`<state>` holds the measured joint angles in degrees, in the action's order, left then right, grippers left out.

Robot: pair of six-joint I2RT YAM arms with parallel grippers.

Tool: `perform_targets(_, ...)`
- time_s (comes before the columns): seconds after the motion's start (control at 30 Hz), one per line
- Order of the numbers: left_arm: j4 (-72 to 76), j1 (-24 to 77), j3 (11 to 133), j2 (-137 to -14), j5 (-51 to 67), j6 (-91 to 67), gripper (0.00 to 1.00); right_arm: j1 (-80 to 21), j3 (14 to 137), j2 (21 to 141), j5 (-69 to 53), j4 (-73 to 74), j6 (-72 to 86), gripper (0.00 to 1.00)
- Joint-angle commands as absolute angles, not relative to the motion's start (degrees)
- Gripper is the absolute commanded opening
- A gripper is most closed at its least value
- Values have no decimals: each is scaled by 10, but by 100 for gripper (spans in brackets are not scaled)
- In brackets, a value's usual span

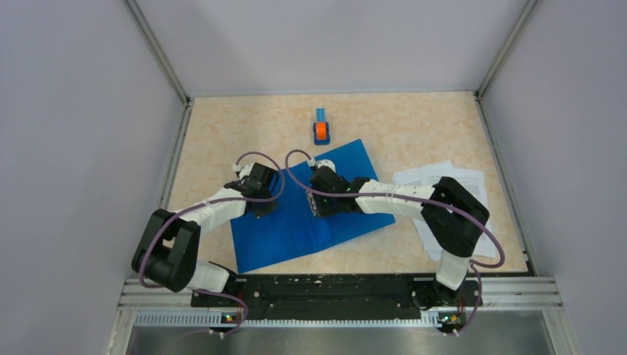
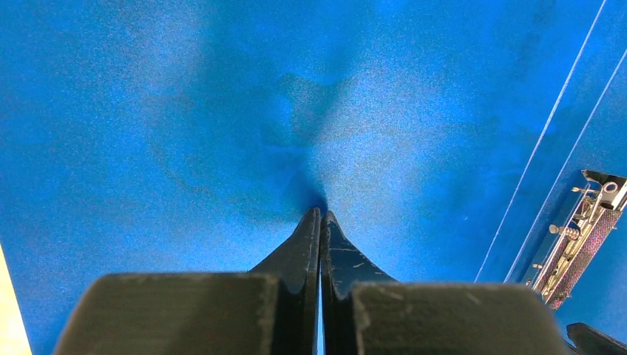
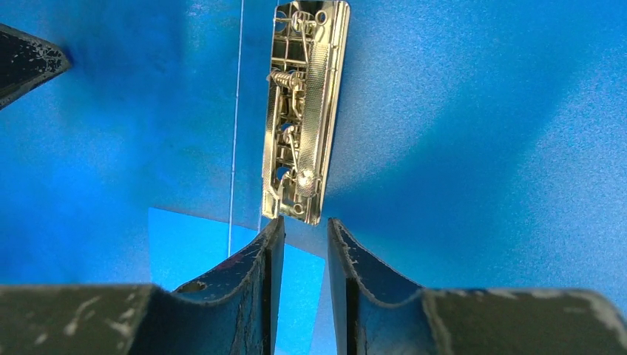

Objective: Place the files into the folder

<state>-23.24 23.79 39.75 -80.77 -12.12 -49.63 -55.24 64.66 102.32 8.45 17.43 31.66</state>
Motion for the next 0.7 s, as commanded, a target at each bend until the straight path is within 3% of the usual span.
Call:
perform_targets(0.0, -264, 241, 397, -821, -136, -497, 0, -557, 679, 1028, 76, 160, 328, 28)
perform_targets(0.67, -262, 241, 393, -823, -137, -496, 0, -563, 700, 1073, 68, 158, 337, 17)
